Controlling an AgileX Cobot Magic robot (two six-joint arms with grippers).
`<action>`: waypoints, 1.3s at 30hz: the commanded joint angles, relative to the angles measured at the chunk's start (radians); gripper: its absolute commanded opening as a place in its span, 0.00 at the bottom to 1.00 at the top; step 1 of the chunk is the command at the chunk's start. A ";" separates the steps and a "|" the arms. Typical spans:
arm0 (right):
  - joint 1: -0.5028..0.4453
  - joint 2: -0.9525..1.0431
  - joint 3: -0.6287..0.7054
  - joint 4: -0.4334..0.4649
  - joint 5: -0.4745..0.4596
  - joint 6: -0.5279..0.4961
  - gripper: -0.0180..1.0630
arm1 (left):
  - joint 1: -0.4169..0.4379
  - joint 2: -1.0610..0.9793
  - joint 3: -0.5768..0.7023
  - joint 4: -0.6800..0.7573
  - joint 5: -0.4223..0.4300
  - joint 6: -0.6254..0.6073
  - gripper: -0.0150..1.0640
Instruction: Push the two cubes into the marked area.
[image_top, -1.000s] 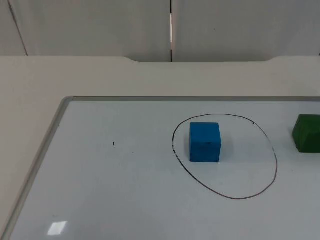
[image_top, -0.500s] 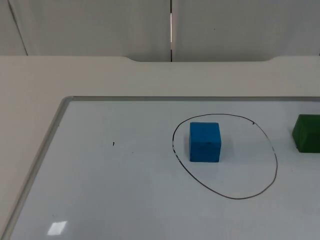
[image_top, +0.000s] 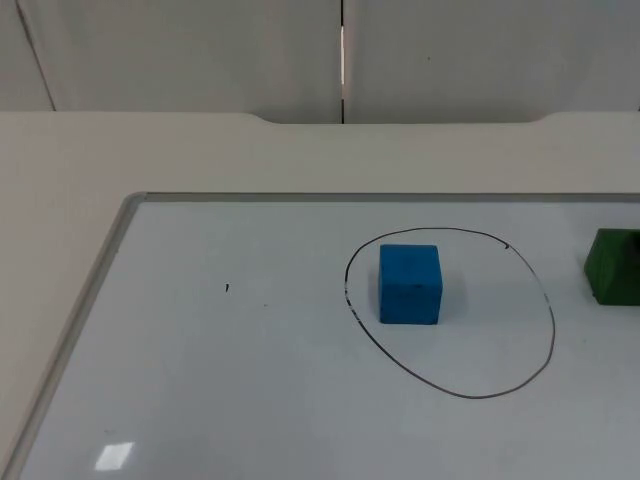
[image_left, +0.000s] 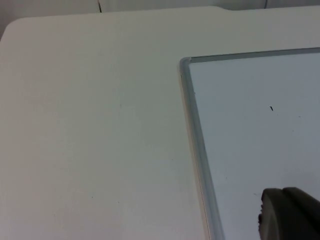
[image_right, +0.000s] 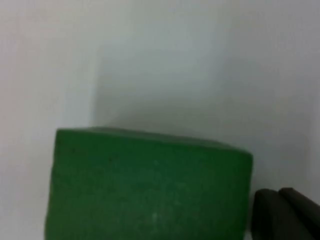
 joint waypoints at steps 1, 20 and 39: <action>-0.007 0.006 -0.004 0.001 -0.032 0.003 0.02 | 0.002 -0.003 0.006 0.000 -0.011 0.003 0.01; -0.005 0.006 -0.004 0.040 -0.036 0.048 0.02 | 0.002 -0.003 0.006 0.000 -0.011 0.010 0.01; 0.023 0.006 -0.004 0.057 -0.068 0.049 0.02 | 0.002 -0.003 0.006 0.000 -0.011 0.010 0.01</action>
